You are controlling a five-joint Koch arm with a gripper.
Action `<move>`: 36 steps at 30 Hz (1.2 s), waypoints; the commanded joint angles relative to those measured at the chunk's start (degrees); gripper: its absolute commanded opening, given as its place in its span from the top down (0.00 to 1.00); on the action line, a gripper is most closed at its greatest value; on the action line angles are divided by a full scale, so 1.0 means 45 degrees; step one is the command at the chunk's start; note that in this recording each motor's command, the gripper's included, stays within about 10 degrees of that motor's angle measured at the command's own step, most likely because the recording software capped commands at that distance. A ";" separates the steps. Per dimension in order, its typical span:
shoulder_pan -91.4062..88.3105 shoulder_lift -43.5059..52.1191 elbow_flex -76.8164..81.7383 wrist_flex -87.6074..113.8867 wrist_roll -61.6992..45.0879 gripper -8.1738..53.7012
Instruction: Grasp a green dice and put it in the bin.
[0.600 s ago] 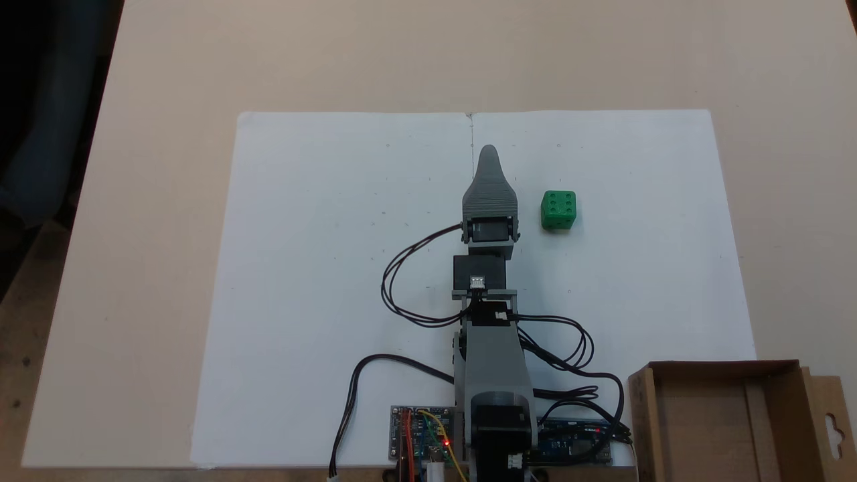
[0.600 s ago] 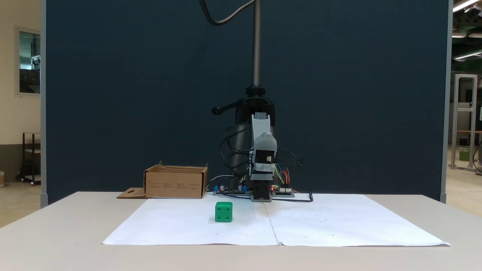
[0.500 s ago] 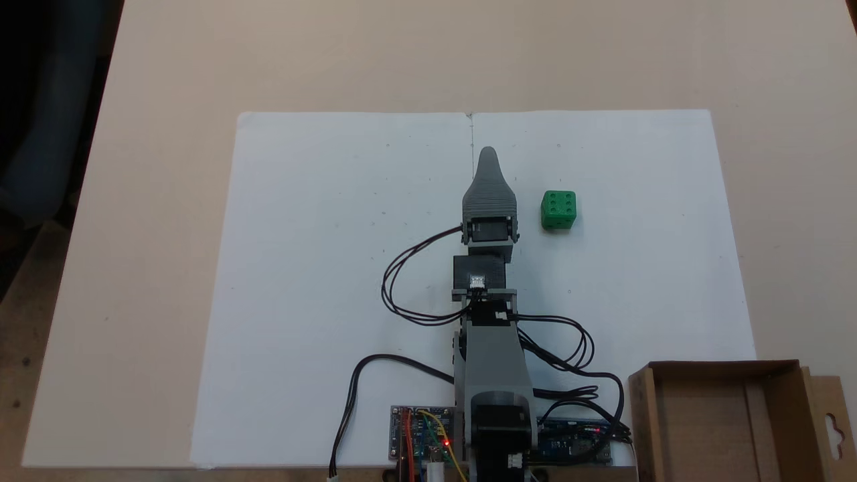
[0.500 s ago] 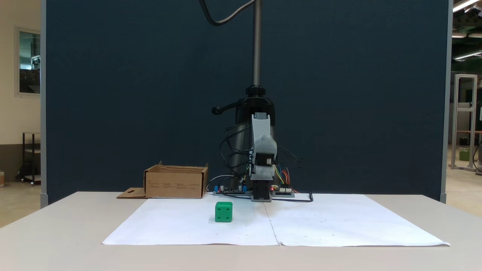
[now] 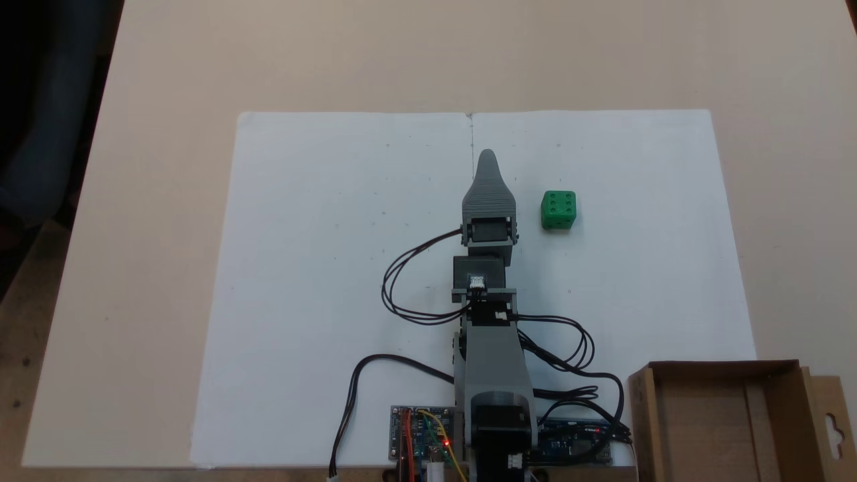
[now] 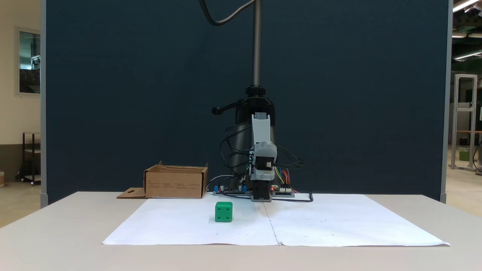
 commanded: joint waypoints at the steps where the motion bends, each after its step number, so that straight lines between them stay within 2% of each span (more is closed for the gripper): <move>1: -0.0117 0.1426 0.0898 -0.0234 0.0332 0.17; 9: 0.0215 0.1426 0.0078 0.0156 0.0332 0.20; 15: 0.0645 0.1426 -0.1406 0.2559 0.0332 0.20; 24: 0.1465 0.1426 -0.6172 1.0250 0.0449 0.20; 30: 0.1348 0.1426 -1.0156 1.5269 0.1543 0.19; 36: 0.1465 0.1426 -1.1426 1.9683 0.1836 0.19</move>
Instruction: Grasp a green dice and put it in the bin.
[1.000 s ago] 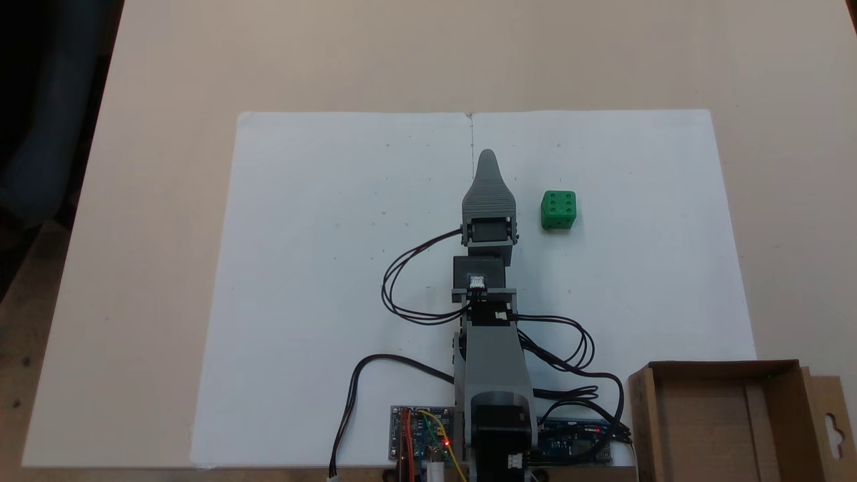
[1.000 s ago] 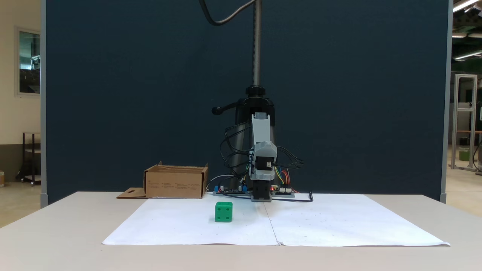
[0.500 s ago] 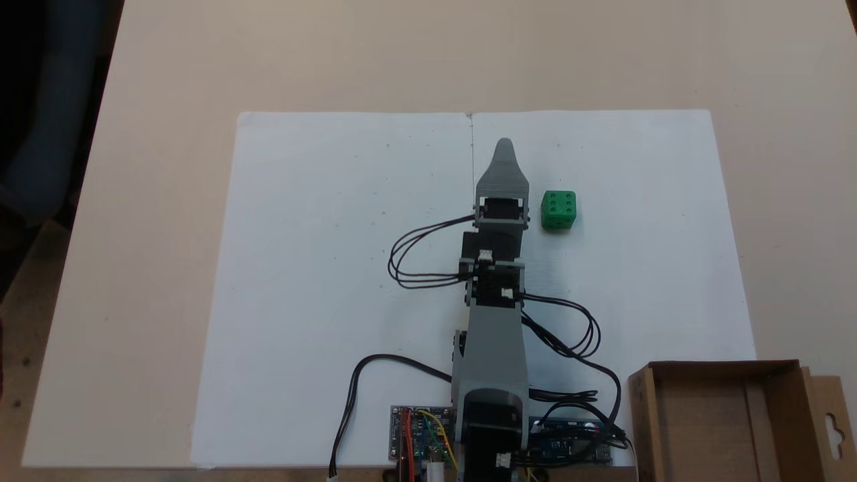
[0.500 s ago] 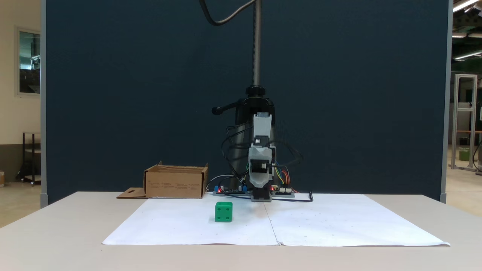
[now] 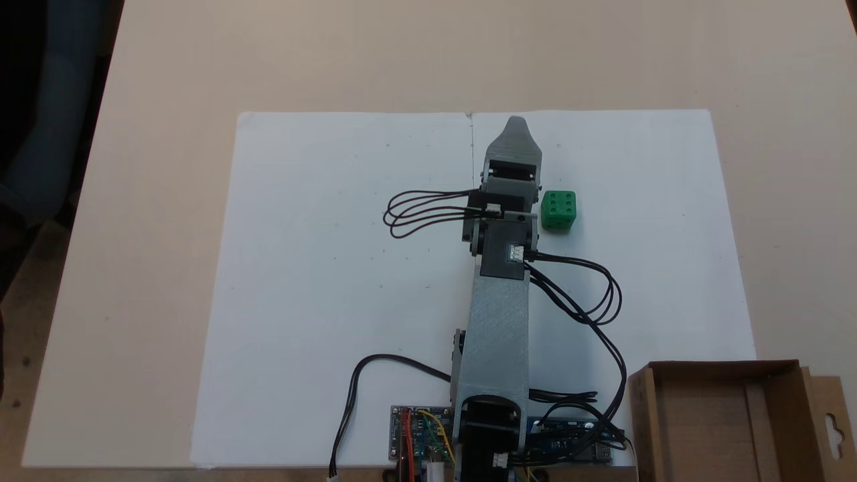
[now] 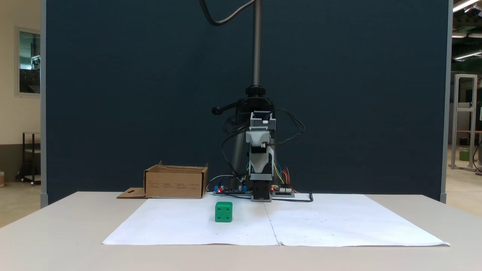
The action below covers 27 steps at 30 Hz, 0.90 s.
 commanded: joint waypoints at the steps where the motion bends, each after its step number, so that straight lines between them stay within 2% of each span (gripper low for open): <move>1: 0.0234 0.1426 -0.1289 0.2046 0.0840 0.19; 6: 0.1660 0.0332 -0.4277 0.5816 0.0645 0.19; 12: 0.4609 -0.2109 -0.4922 0.9761 -0.1992 0.19; 18: 0.5840 -0.3535 -0.5078 1.3160 -0.4336 0.17; 27: 0.6035 -0.5469 -0.6523 1.3711 -0.6973 0.14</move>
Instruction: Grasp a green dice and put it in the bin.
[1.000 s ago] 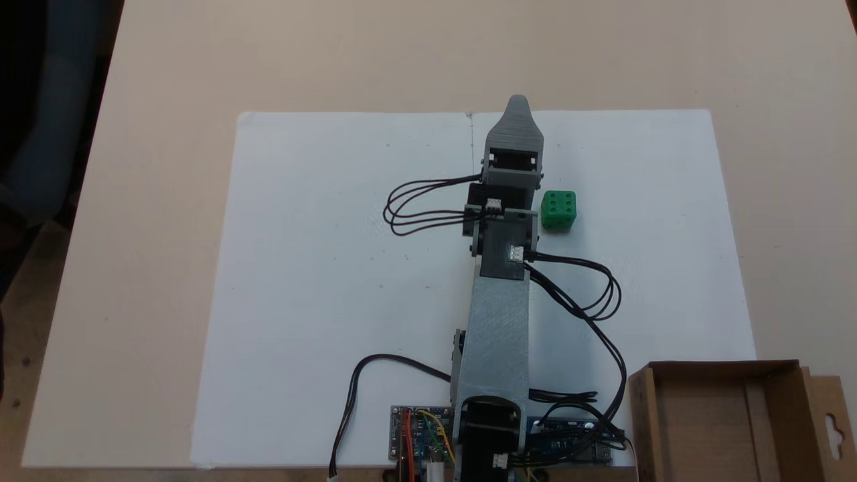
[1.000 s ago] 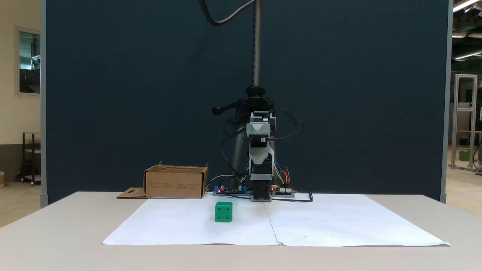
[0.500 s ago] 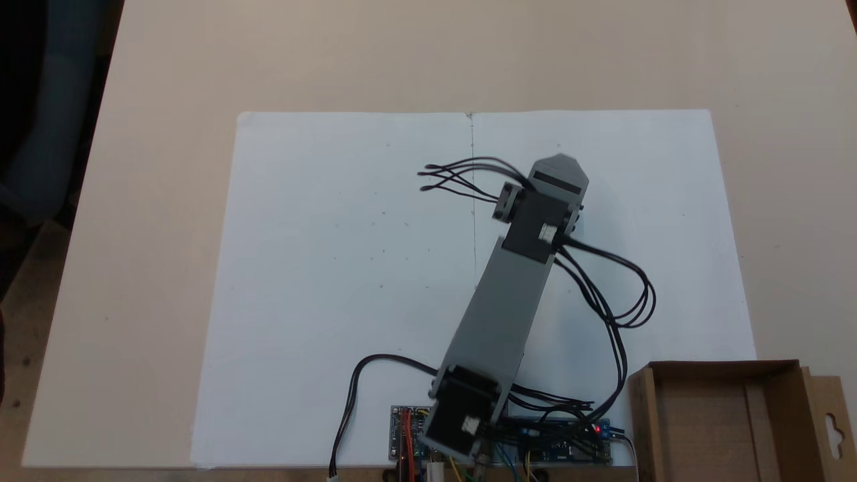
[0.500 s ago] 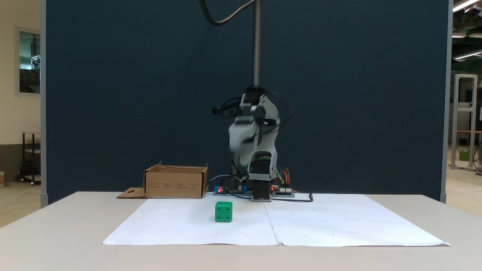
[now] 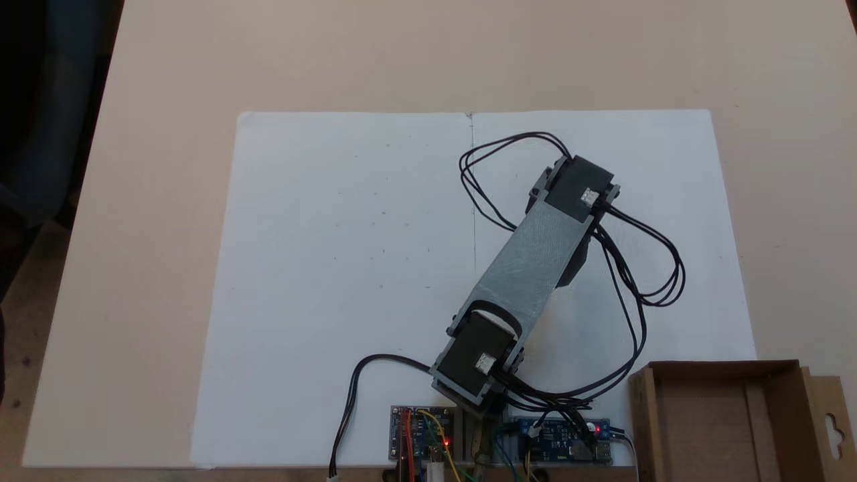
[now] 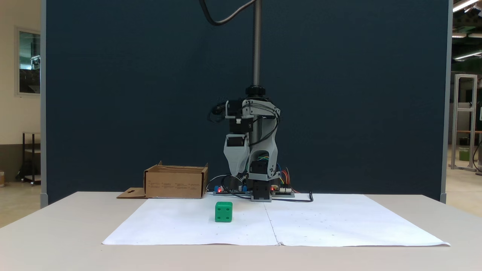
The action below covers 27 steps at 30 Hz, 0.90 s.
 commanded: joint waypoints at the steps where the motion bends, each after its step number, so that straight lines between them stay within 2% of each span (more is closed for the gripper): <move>1: -0.0020 -0.0176 -0.1094 0.0918 -0.1523 0.14; 7: -0.0566 -0.1367 -0.3086 0.0449 -0.1875 0.14; 16: -0.1250 -0.2734 -0.3125 -0.1348 -0.1777 0.15; 27: -0.1797 -0.3457 -0.3125 -0.2148 0.0625 0.15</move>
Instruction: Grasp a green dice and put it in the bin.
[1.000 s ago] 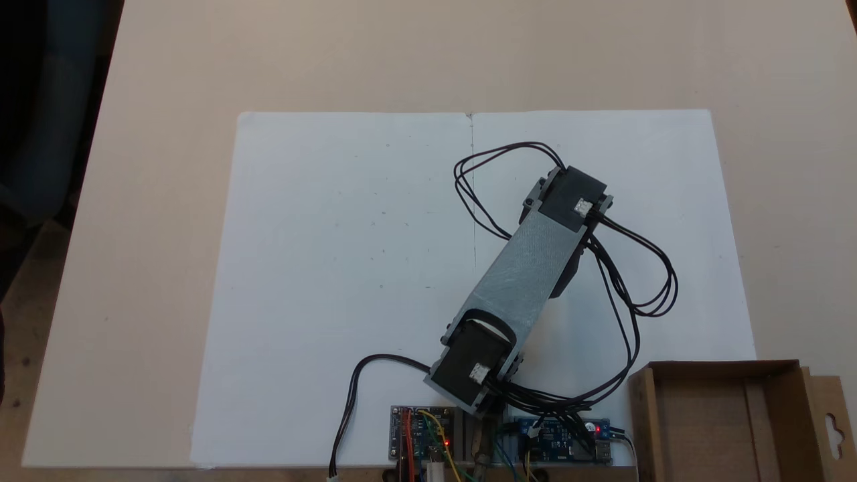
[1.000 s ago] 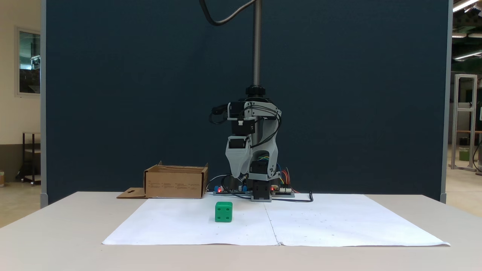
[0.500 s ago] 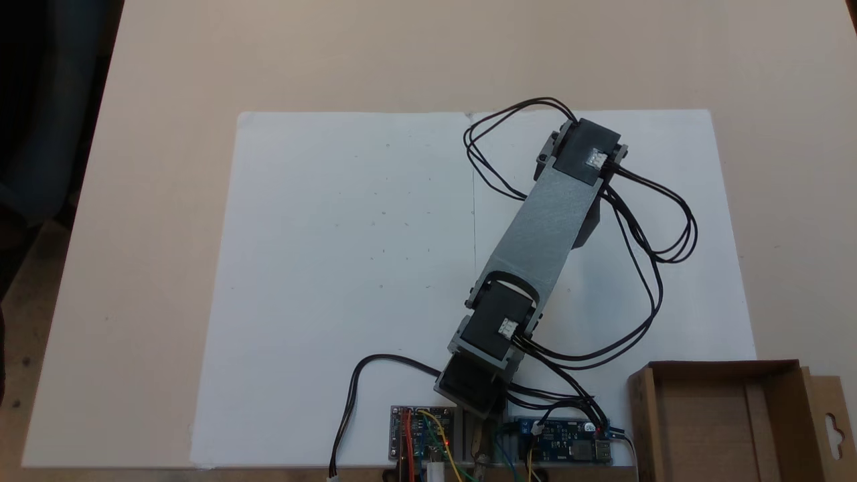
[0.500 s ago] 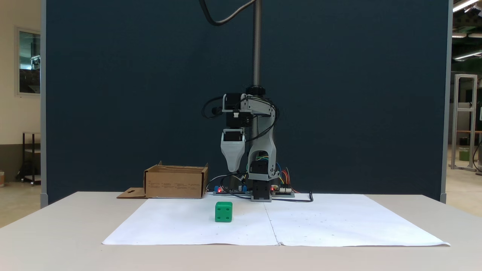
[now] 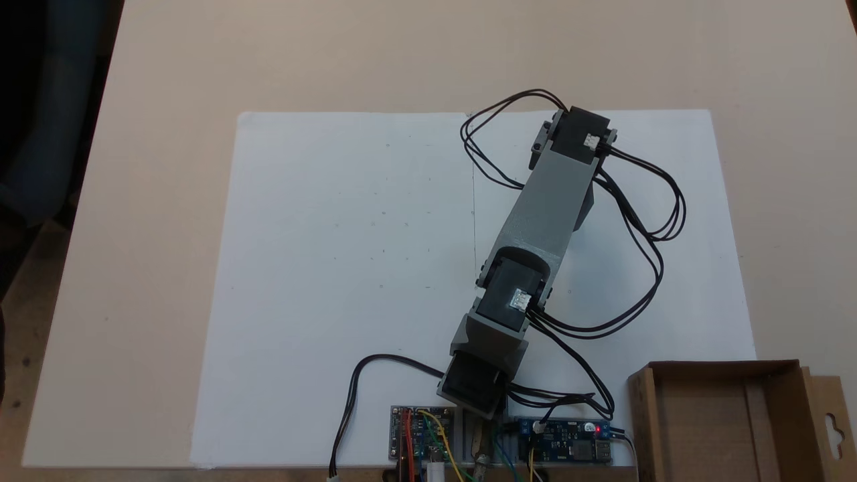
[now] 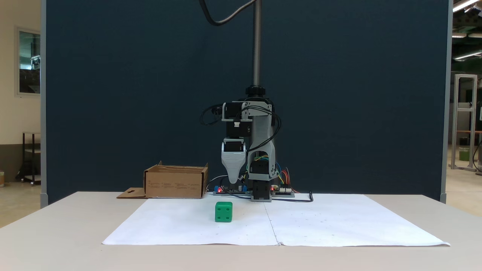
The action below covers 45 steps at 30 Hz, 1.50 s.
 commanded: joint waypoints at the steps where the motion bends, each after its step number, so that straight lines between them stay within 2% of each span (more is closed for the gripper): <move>1: 0.0078 0.0059 -0.0547 -0.0312 0.1211 0.15; 14: -0.0176 -0.0938 -0.0547 -0.1250 0.2422 0.14; 35: 0.0625 -0.3164 -0.0215 -0.1992 0.2402 0.14; 45: 0.0332 -0.3496 -0.0215 -0.3262 0.2363 0.15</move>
